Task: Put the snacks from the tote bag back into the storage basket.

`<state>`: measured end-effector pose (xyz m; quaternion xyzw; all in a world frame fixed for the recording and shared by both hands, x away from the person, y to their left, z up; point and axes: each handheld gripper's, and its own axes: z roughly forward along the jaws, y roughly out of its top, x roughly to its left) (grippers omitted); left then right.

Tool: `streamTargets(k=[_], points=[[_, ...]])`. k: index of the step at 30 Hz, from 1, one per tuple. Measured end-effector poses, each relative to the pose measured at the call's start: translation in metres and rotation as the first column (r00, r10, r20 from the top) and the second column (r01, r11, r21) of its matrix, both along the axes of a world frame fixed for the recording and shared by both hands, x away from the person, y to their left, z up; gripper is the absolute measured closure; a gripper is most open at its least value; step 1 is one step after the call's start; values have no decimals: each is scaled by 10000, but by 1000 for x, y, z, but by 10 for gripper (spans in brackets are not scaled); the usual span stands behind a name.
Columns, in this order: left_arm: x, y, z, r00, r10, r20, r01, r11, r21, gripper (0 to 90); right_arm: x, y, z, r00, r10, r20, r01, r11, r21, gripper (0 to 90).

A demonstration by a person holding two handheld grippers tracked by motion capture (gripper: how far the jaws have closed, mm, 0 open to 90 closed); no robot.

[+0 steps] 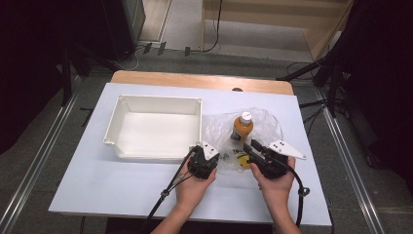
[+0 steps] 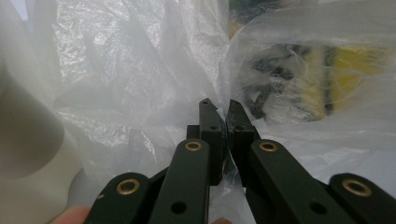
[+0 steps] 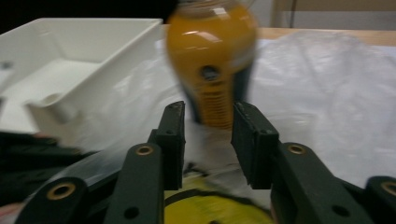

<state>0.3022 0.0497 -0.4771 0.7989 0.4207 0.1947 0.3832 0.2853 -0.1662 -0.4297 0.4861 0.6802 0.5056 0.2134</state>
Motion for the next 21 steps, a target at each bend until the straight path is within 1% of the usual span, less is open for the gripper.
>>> streamTargets(k=[1,2,3,4,5,6,9,11,12,13,14,16,18,20,21], points=[[0,0,0,10000,-38,-18,38,10000,0,893,0,0,0,10000,0,0,0,10000,0,627],[0,1,0,10000,-68,-29,68,10000,-31,891,-3,3,2,9999,114,121,-114,9999,-47,616],[0,1,0,10000,-94,-27,94,9999,-68,889,-7,8,5,9991,309,287,-305,9994,-149,595],[0,1,0,9999,-116,-11,116,9999,-88,888,-9,14,5,9978,497,430,-481,9981,-378,590],[0,1,0,9999,-127,10,127,9999,-93,888,-9,14,5,9978,497,430,-481,9981,-378,590],[-1,1,0,9999,-139,23,139,9998,-107,888,-8,17,4,9975,485,515,-457,9975,-544,596],[-1,1,1,9999,-129,85,130,9999,-114,889,5,21,-10,9996,209,162,-200,9982,-565,660],[-2,2,1,9998,-142,121,144,9997,-189,888,14,25,-20,9998,95,-185,-113,9953,-957,713],[-2,2,1,9998,-142,129,145,9996,-227,886,17,27,-25,9992,-22,-400,-28,9922,-1244,738],[-2,3,1,9998,-171,127,173,9996,-228,882,19,28,-28,9986,-126,-511,54,9905,-1371,761],[-2,3,1,9997,-182,133,185,9995,-247,875,22,29,-33,9973,-294,-680,181,9869,-1602,791],[-2,4,2,9995,-268,164,274,9987,-424,842,27,30,-38,9934,-549,-1011,358,9826,-1822,828],[-2,6,2,9986,-501,137,509,9967,-638,776,30,30,-43,9883,-621,-1390,364,9829,-1806,854],[-1,7,2,9978,-663,59,666,9934,-933,711,31,32,-46,9836,-646,-1686,298,9791,-2012,863],[0,8,2,9977,-677,-11,673,9930,-969,690,32,33,-48,9797,-662,-1891,262,9780,-2068,866]])
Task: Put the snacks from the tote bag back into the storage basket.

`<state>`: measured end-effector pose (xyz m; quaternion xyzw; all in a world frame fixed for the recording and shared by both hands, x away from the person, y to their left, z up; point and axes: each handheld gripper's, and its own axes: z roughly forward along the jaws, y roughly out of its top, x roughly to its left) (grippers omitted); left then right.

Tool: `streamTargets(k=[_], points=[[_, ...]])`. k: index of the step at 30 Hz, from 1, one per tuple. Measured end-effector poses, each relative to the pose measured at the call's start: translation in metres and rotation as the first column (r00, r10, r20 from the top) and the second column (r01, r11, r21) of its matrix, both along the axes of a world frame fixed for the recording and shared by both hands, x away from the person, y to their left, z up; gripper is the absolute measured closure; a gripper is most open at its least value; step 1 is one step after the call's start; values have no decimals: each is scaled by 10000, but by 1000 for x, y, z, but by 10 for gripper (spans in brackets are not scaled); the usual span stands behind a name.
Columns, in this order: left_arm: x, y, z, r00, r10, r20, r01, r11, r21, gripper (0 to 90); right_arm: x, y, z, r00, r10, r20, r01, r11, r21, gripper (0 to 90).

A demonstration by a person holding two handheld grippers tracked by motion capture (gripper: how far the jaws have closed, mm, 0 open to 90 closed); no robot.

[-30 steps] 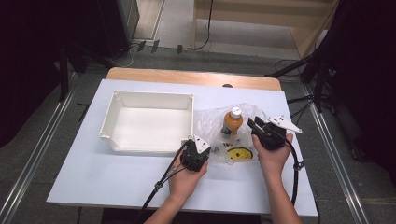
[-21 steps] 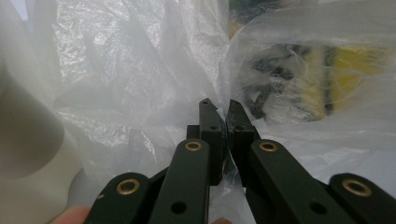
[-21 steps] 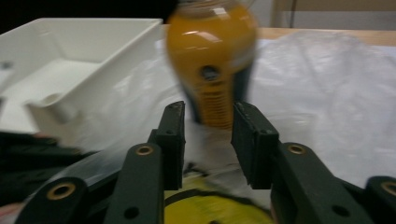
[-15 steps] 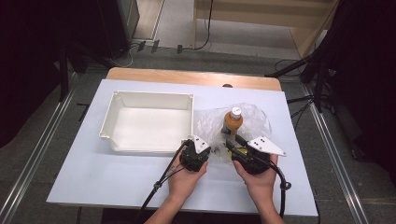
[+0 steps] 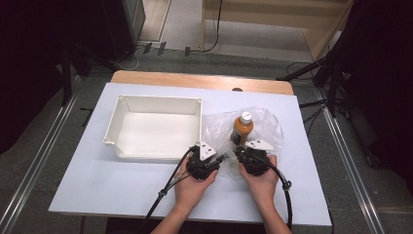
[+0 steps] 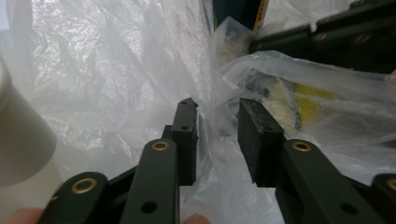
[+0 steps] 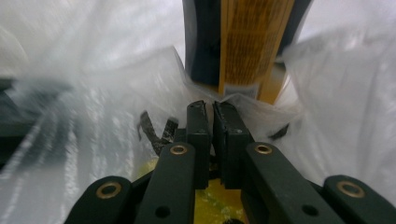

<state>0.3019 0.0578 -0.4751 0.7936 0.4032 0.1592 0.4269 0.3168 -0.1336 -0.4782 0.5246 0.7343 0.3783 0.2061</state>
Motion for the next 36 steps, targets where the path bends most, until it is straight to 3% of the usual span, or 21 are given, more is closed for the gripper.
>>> streamTargets(k=[2,6,9,12,13,14,19,22,29,36], points=[[0,0,0,10000,22,-25,-22,10000,-19,686,2,1,-5,9994,55,-341,-61,9998,-173,870],[0,-1,0,10000,81,14,-82,9999,111,725,-1,-2,-4,9995,42,-324,-38,9999,116,803],[1,1,0,9999,97,-125,-98,9999,-69,741,-7,-8,4,9996,259,140,-266,9980,574,646],[2,1,0,9999,99,-123,-101,9999,-115,735,-15,-14,17,9963,168,839,-262,9933,1127,589],[2,1,0,9999,94,-114,-95,9999,-108,733,-19,-17,24,9916,-27,1297,-152,9905,1368,563],[2,1,0,9999,97,-106,-98,9999,-108,733,-19,-17,24,9916,-27,1297,-152,9905,1368,563],[2,1,0,9999,60,-90,-62,9998,-204,732,-22,-22,38,9704,-524,2358,152,9875,1568,489],[1,2,0,10000,6,-67,-8,9996,-293,729,-19,-22,45,9611,-669,2678,233,9863,1630,431],[1,3,0,10000,-10,-2,9,9992,-405,724,-3,-15,49,9543,-947,2835,535,9873,1498,306],[-2,6,2,9996,-6,287,27,9973,-729,722,9,-6,50,9488,-993,2997,558,9871,1502,297]])
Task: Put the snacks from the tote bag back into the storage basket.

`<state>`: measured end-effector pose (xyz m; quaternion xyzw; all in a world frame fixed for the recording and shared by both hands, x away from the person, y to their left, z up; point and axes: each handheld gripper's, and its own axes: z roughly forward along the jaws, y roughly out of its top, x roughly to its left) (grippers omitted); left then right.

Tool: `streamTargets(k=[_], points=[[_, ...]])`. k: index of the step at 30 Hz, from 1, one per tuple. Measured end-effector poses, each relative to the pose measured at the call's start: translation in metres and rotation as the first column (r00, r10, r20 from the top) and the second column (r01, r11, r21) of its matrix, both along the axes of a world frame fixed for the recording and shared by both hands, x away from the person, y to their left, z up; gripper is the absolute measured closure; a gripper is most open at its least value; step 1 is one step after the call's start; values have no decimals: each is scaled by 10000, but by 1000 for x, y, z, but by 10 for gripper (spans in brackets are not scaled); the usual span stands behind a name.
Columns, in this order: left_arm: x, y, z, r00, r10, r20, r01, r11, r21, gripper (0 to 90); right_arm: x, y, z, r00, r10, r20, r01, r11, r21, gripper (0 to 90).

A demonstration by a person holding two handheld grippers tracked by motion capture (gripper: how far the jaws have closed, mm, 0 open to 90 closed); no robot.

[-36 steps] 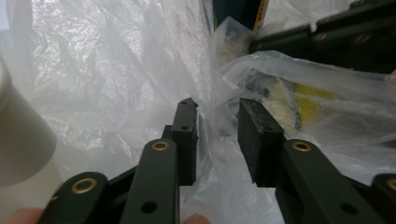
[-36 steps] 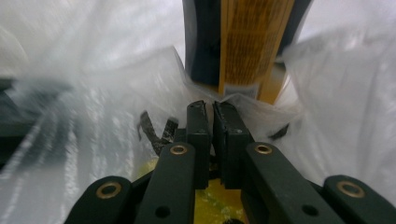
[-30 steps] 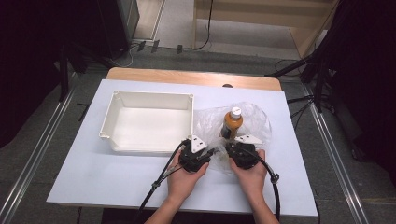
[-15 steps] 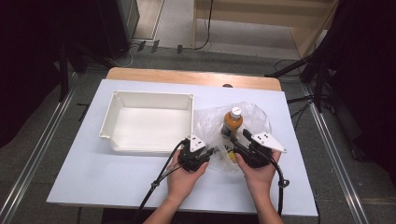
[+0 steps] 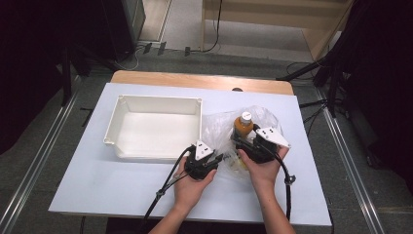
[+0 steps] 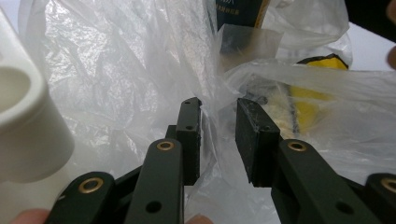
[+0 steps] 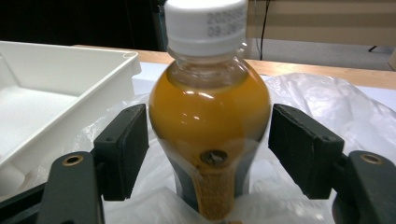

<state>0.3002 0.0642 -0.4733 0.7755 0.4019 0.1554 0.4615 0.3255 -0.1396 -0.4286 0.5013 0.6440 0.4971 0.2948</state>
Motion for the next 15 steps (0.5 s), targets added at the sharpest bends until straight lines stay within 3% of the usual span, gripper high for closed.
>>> streamTargets(k=[5,12,15], points=[[-3,1,1,9995,-139,289,143,9998,-136,709,8,2,-4,9999,-50,-151,55,9994,355,286],[-6,-1,2,9988,-130,470,139,9997,-204,685,14,5,-9,9997,-103,-216,112,9990,444,287],[-6,2,3,9983,-387,436,411,9977,-542,669,15,7,-10,9997,-206,-116,212,9986,494,297]])
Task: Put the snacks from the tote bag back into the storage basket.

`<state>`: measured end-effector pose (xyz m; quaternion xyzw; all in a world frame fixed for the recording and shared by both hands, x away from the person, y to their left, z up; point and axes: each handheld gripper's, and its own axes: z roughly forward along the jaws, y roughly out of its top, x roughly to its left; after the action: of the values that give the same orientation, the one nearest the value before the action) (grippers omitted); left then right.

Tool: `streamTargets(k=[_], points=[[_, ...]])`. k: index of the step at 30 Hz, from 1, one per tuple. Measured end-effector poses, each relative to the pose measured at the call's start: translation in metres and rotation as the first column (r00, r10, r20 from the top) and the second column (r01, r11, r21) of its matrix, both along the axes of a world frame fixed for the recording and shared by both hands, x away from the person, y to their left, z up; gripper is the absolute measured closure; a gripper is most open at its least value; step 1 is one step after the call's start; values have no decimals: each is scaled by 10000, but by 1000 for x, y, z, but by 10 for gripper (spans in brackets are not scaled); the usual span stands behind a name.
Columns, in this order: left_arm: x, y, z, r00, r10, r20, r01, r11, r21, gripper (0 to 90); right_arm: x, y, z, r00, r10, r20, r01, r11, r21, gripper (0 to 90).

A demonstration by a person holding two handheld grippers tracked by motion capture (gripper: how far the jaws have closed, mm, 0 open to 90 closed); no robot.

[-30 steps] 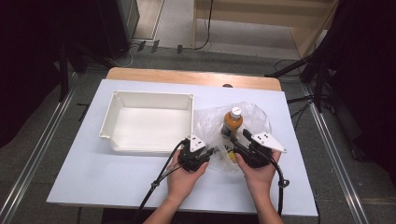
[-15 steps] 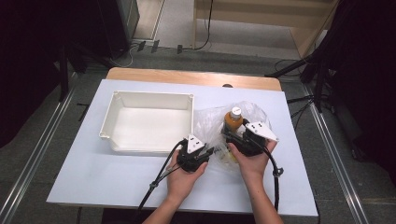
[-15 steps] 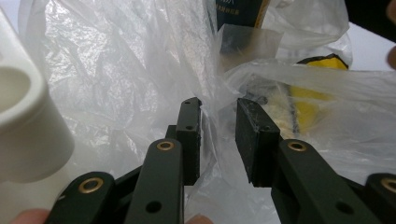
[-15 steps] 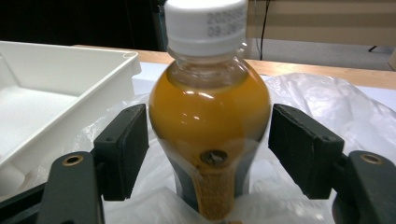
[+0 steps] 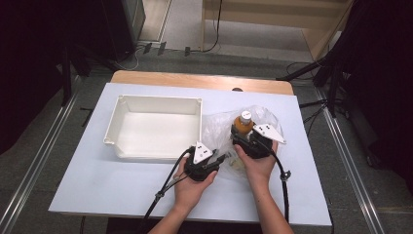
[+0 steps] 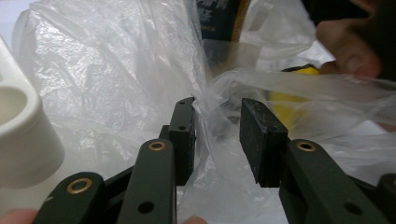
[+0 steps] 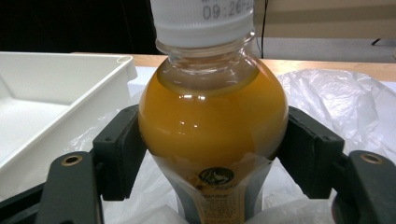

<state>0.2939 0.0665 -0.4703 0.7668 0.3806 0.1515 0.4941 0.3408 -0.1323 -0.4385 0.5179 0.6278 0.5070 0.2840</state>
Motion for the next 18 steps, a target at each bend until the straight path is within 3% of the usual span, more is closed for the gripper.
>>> streamTargets(k=[3,6,13,15,18], points=[[0,7,2,10000,-20,-52,18,9989,-467,694,2,1,-1,10000,17,95,-18,10000,87,304],[0,8,3,10000,22,-83,-27,9982,-601,750,5,0,6,9993,238,-293,-248,9992,-315,308],[0,4,2,9998,191,8,-191,9994,-298,866,5,1,14,9958,656,-642,-690,9963,-511,312],[1,4,2,9998,180,-51,-181,9996,-221,881,4,2,19,9960,717,-526,-754,9945,-721,312],[3,4,1,9996,221,-150,-226,9993,-302,898,-2,3,30,9951,968,-192,-978,9934,-604,312]])
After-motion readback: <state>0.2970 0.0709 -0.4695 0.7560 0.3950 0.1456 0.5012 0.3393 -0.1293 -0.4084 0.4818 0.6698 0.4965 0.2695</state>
